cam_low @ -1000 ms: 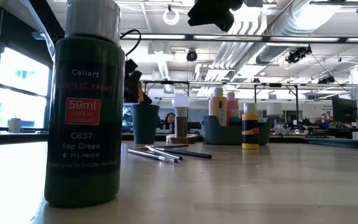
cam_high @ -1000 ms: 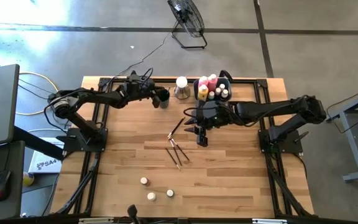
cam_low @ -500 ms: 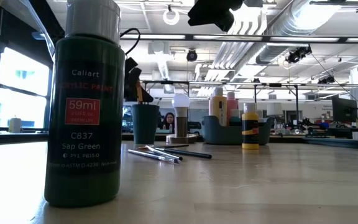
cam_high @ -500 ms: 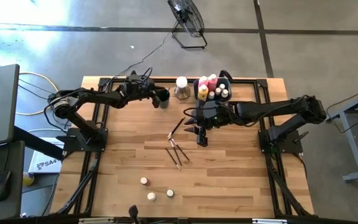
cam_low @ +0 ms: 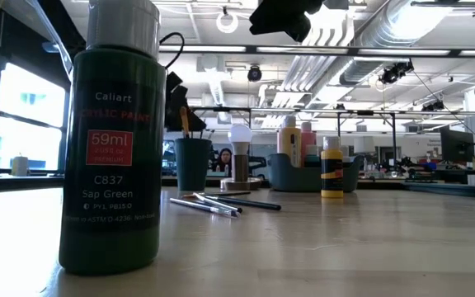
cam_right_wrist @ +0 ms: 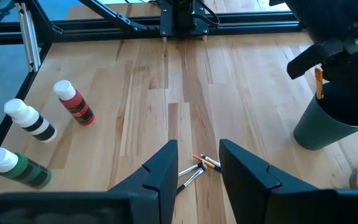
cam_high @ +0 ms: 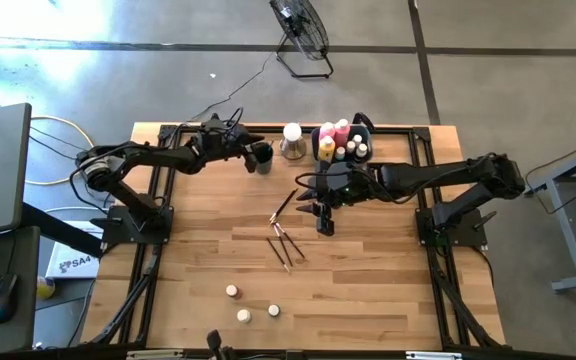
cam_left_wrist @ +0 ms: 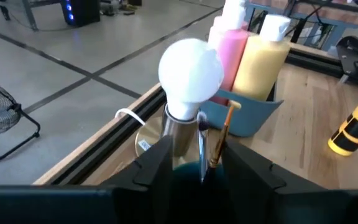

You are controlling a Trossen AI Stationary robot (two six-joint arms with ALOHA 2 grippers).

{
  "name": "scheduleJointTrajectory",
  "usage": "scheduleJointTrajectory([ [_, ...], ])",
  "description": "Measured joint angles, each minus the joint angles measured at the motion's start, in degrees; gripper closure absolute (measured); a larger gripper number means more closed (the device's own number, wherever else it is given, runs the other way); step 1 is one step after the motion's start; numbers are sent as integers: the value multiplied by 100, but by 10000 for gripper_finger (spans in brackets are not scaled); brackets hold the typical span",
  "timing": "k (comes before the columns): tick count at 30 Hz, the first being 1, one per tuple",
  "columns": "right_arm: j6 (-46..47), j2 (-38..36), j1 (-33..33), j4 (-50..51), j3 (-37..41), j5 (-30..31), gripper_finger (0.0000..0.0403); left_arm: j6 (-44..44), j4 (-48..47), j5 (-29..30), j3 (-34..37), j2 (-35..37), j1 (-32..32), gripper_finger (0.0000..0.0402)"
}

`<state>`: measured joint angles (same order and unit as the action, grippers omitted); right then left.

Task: Pick & Place Paint Supplies
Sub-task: Put the gold paintbrush into the blue cup, then put the small yellow paint bottle into the blue bin

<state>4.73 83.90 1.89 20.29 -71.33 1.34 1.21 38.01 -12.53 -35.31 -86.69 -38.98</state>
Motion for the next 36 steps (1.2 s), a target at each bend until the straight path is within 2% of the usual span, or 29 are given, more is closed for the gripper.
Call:
scheduleJointTrajectory([
  [11,0,0,0,7,0,-7,292,-190,-311,-131,-2,1184,0,258],
  [19,0,0,0,9,0,-4,292,-226,-1559,-161,-2,2582,0,258],
  [27,7,0,0,9,0,-4,292,-49,-2944,-593,-2,3749,1,258],
  [36,186,0,0,261,0,-18,292,358,-3541,-1069,-2,4191,2,258],
])
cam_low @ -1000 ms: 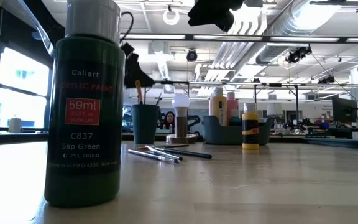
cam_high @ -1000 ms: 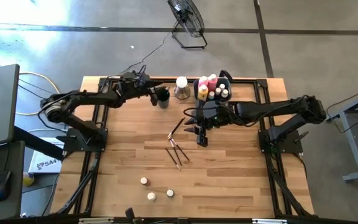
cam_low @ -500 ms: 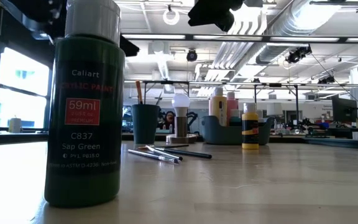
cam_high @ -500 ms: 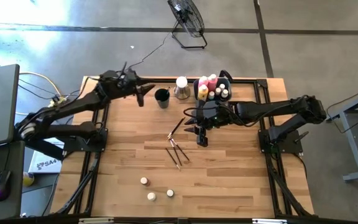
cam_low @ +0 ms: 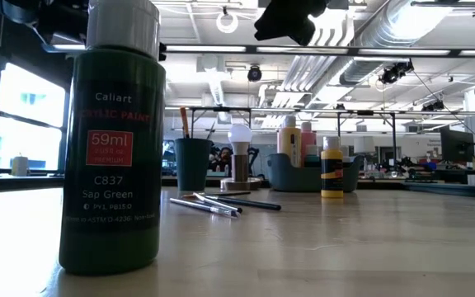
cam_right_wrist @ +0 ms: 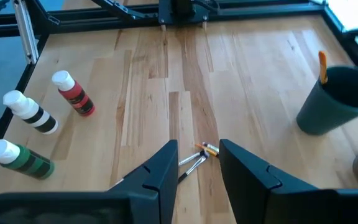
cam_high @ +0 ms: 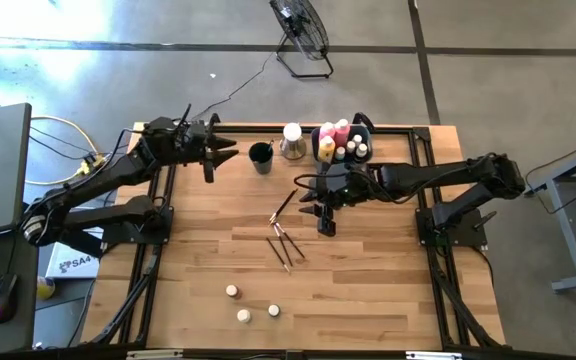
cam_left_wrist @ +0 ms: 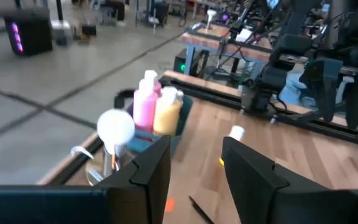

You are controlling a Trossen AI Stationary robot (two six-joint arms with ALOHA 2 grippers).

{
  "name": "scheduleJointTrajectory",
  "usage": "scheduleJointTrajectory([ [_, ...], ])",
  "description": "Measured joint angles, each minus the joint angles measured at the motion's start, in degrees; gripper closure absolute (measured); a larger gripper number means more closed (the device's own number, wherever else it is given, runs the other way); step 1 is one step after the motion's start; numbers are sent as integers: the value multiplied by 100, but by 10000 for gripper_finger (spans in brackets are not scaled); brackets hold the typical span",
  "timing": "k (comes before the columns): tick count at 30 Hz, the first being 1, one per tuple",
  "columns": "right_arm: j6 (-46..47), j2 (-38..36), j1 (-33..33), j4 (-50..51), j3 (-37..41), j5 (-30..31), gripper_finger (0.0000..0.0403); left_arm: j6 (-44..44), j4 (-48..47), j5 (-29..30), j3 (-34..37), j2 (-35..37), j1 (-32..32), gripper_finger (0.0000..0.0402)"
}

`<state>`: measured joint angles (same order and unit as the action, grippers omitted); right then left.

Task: Pick & Place Paint Supplies
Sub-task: Put the small yellow paint bottle into the blue bin

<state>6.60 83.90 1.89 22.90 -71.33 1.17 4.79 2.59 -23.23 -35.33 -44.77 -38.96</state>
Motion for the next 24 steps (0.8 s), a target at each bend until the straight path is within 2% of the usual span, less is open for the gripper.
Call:
scheduleJointTrajectory([
  [7,371,0,82,286,0,10,292,247,-186,-26,2,-26,-2,258],
  [11,369,0,226,342,0,7,292,57,-296,-314,20,-26,94,258],
  [17,228,-1,449,325,0,11,292,-468,-280,-365,213,-26,926,258],
  [24,297,-2,543,169,0,22,292,-400,-362,-280,536,225,2327,258],
])
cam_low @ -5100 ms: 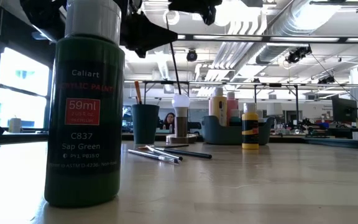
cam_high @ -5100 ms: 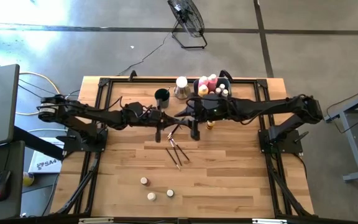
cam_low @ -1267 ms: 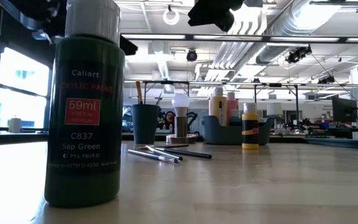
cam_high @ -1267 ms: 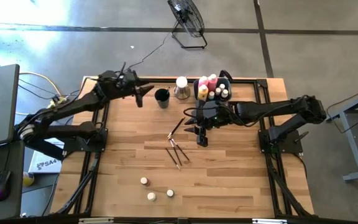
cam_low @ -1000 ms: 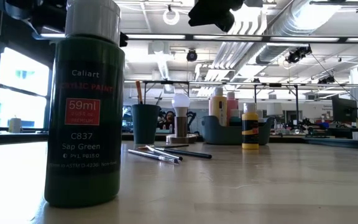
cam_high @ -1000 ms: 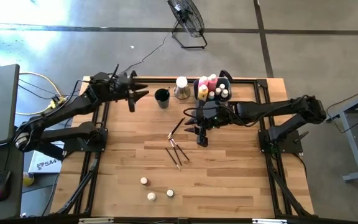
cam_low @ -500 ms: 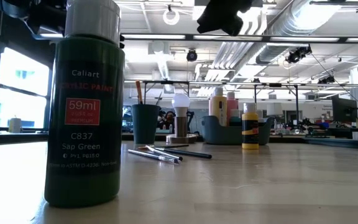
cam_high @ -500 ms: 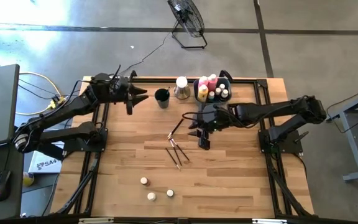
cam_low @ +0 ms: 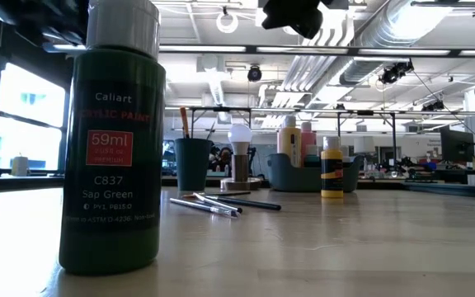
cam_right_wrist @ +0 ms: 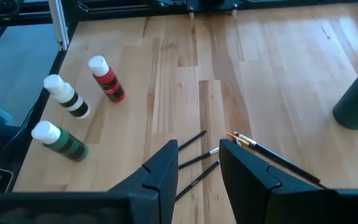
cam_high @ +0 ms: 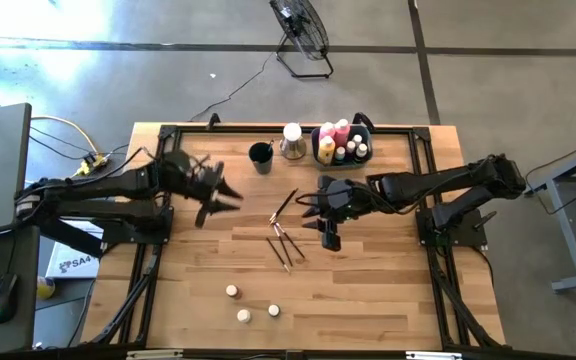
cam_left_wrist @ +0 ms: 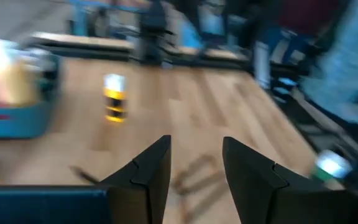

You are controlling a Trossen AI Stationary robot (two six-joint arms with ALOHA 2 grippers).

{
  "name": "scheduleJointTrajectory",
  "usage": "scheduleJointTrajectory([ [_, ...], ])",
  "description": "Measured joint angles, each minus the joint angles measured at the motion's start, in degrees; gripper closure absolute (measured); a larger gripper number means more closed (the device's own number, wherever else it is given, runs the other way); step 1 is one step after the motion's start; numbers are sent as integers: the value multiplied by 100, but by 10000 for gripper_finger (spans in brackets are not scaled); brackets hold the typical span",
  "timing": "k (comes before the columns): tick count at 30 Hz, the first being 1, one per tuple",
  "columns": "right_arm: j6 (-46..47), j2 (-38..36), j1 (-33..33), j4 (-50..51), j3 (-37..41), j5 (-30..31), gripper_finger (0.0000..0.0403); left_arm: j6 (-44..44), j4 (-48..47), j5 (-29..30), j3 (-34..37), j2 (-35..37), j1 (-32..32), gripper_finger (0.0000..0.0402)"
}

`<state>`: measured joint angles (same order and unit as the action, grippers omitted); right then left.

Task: Pick & Place Paint Supplies
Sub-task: Put the small yellow paint bottle into the blue bin

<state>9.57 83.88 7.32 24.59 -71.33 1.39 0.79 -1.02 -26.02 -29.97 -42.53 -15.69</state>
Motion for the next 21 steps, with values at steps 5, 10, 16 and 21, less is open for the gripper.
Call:
scheduleJointTrajectory([
  [5,117,0,20,-1,0,4,292,76,-459,1013,65,501,1177,258],
  [10,131,61,19,-63,0,22,292,51,-934,2269,65,1081,2226,259],
  [16,69,324,19,-288,2,6,292,51,-1535,3172,65,1497,3157,259],
  [21,66,635,19,-509,4,4,292,-1,-1656,3446,65,1535,3496,259],
])
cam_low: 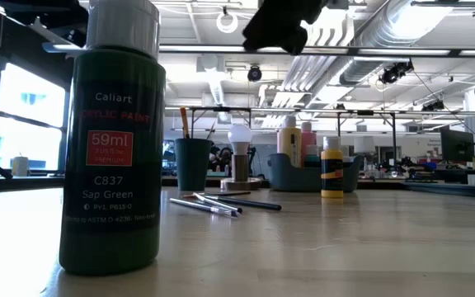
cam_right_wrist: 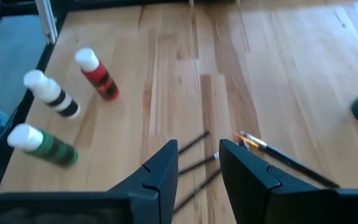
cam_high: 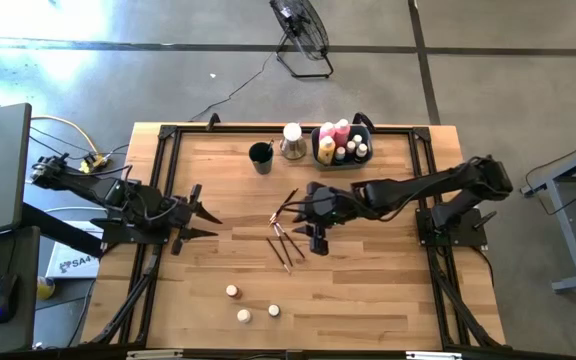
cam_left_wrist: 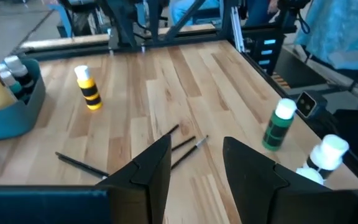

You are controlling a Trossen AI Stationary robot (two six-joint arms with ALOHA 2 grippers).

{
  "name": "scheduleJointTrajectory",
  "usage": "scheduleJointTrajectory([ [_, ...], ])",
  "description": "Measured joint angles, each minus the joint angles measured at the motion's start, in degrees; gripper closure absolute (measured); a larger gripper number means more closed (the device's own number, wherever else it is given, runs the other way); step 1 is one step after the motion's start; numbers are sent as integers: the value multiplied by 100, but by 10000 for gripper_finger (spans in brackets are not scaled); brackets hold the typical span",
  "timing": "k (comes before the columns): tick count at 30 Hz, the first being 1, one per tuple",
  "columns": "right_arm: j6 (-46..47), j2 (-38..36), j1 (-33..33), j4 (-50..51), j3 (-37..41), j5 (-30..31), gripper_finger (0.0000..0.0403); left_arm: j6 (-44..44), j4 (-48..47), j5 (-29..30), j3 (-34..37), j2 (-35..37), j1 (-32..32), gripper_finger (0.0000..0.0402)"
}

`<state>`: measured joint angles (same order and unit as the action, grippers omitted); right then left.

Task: Pick & Place Paint Supplies
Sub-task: Put the small yellow paint bottle into the blue bin

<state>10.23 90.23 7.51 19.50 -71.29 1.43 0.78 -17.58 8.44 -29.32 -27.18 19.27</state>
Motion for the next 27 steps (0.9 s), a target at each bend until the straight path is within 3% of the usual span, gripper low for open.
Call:
scheduleJointTrajectory([
  [9,335,92,-5,359,-2,119,292,-549,111,672,0,-42,26,259],
  [15,401,-164,-85,1208,-2,1468,292,-522,87,899,0,-73,26,259],
  [19,947,-374,-312,1396,-2,1985,292,-507,65,898,0,-90,25,259],
  [24,2552,-502,-921,1860,-4,1791,292,-505,72,912,-2,-148,25,259],
  [27,2787,-502,-1338,2490,-4,1491,292,-505,85,912,-2,-194,24,259],
])
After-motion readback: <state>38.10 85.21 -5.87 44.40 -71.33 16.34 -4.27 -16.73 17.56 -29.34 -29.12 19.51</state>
